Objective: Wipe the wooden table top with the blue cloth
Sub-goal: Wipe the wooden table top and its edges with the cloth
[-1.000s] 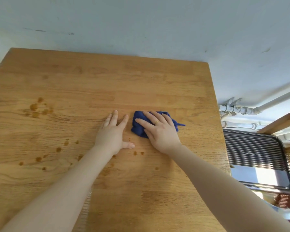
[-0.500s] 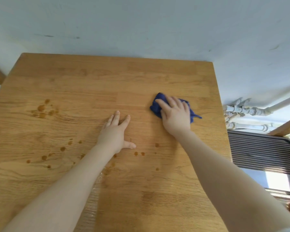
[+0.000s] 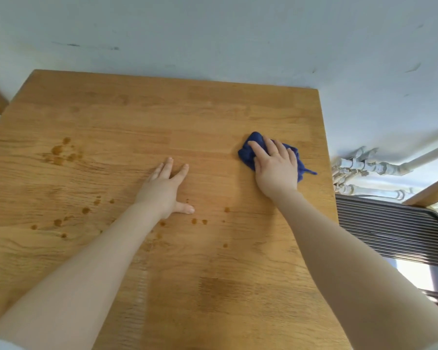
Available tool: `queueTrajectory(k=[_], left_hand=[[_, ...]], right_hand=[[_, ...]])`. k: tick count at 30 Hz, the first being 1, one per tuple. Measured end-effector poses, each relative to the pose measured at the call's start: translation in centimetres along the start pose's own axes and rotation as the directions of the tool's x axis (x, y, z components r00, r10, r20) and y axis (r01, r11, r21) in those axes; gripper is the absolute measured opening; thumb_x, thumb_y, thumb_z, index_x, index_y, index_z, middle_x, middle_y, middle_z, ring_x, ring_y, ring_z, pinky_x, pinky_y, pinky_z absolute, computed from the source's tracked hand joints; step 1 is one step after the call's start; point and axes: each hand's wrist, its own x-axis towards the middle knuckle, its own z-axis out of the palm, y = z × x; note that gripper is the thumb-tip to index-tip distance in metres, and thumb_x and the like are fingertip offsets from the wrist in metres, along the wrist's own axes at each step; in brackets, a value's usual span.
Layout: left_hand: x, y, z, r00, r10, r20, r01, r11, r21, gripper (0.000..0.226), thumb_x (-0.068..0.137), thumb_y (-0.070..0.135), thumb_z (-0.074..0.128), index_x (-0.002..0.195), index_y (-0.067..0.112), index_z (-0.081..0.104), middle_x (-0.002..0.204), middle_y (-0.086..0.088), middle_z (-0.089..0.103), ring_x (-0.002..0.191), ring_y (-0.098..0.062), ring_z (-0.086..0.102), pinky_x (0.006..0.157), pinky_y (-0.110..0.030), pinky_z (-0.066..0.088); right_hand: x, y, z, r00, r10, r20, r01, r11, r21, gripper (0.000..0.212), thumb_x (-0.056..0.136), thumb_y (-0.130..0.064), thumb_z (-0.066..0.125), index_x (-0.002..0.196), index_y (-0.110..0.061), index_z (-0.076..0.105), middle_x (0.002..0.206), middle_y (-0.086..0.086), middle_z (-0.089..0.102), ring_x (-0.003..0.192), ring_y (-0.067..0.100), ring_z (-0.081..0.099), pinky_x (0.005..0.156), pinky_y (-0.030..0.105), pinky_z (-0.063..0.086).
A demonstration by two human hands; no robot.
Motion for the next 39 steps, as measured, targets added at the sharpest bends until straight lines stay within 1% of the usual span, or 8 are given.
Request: queueTrajectory(k=[4, 9, 13, 17, 24, 28, 35, 39], left_hand=[[-1.2, 0.6, 0.4, 0.995, -0.083, -0.05, 0.085, 0.996, 0.039, 0.102, 0.079, 0.06, 0.059, 0.149, 0.031, -0.009, 0.154, -0.003, -0.026, 0.144, -0.024, -0.015, 0.117, -0.038, -0.001], [-3.2, 0.9, 1.9, 0.978, -0.145, -0.149, 0.141, 0.989, -0.034, 0.085, 0.087, 0.059, 0.048, 0.15, 0.028, 0.001, 0.157, -0.003, -0.017, 0.145, -0.027, -0.011, 0.117, -0.043, 0.003], [-4.2, 0.9, 2.4, 0.967, -0.108, -0.229, 0.092, 0.992, -0.081, 0.075, 0.09, 0.062, 0.034, 0.151, 0.026, 0.008, 0.159, 0.002, 0.003, 0.145, -0.021, -0.002, 0.117, -0.042, 0.007], [-5.0, -0.1, 2.8, 0.975, -0.134, -0.177, 0.142, 0.989, 0.034, 0.112, 0.069, 0.08, 0.049, 0.151, 0.021, 0.0, 0.159, -0.001, -0.003, 0.145, -0.022, -0.01, 0.116, -0.04, -0.002], [-4.7, -0.4, 2.9, 0.979, -0.126, -0.163, 0.141, 0.986, 0.088, 0.128, 0.059, 0.079, 0.06, 0.151, 0.014, -0.001, 0.159, -0.007, -0.006, 0.146, -0.02, -0.007, 0.117, -0.036, -0.004], [-5.1, -1.2, 2.7, 0.99, -0.078, -0.115, 0.084, 0.995, 0.054, 0.133, 0.056, 0.079, 0.063, 0.15, 0.015, -0.006, 0.158, -0.006, -0.013, 0.146, -0.021, -0.006, 0.117, -0.035, -0.001], [-5.2, -3.3, 2.1, 0.996, 0.055, -0.063, -0.04, 0.974, 0.224, 0.134, 0.057, 0.077, 0.063, 0.15, 0.015, -0.011, 0.157, -0.005, -0.019, 0.145, -0.018, -0.008, 0.117, -0.034, -0.003], [-5.1, -3.6, 2.5, 0.991, 0.1, -0.091, -0.078, 0.973, 0.215, 0.135, 0.056, 0.076, 0.064, 0.15, 0.013, -0.009, 0.157, -0.005, -0.017, 0.145, -0.018, -0.013, 0.117, -0.036, -0.006]], right_hand=[[-5.4, -4.3, 0.6, 0.97, -0.229, 0.08, 0.228, 0.973, 0.03, 0.042, 0.092, -0.03, 0.03, 0.13, -0.034, 0.048, 0.143, 0.007, 0.043, 0.132, 0.032, 0.038, 0.108, 0.049, 0.025], [-8.0, -3.4, 0.2, 0.837, -0.506, 0.207, 0.502, 0.862, 0.074, 0.042, 0.091, -0.03, 0.029, 0.128, -0.034, 0.05, 0.141, 0.004, 0.047, 0.127, 0.032, 0.045, 0.105, 0.05, 0.031], [-4.7, -1.0, -0.4, 0.956, -0.269, 0.118, 0.264, 0.963, 0.063, 0.042, 0.096, -0.03, 0.029, 0.136, -0.035, 0.041, 0.149, 0.002, 0.034, 0.137, 0.028, 0.028, 0.111, 0.045, 0.017], [-4.2, -1.9, 0.1, 0.993, -0.097, 0.073, 0.096, 0.995, 0.017, 0.042, 0.099, -0.024, 0.032, 0.139, -0.036, 0.033, 0.154, 0.002, 0.023, 0.142, 0.027, 0.015, 0.114, 0.043, 0.008], [-9.0, -5.4, 1.1, 0.895, -0.427, 0.13, 0.421, 0.904, 0.068, 0.042, 0.09, -0.024, 0.044, 0.131, -0.034, 0.047, 0.144, 0.008, 0.043, 0.132, 0.034, 0.038, 0.109, 0.05, 0.024], [-5.3, -4.4, 0.8, 0.839, -0.527, 0.138, 0.513, 0.849, 0.128, 0.04, 0.093, -0.029, 0.034, 0.129, -0.033, 0.051, 0.141, 0.004, 0.047, 0.13, 0.032, 0.041, 0.107, 0.049, 0.027], [2.0, -6.4, 1.4, 0.976, -0.192, 0.103, 0.188, 0.981, 0.041, 0.039, 0.099, -0.03, 0.031, 0.137, -0.036, 0.038, 0.152, 0.002, 0.029, 0.14, 0.027, 0.019, 0.113, 0.045, 0.01], [-2.6, -9.8, 2.0, 0.933, -0.345, 0.1, 0.34, 0.938, 0.072, 0.047, 0.088, -0.034, 0.024, 0.126, -0.033, 0.052, 0.14, 0.006, 0.048, 0.129, 0.033, 0.041, 0.106, 0.05, 0.027]])
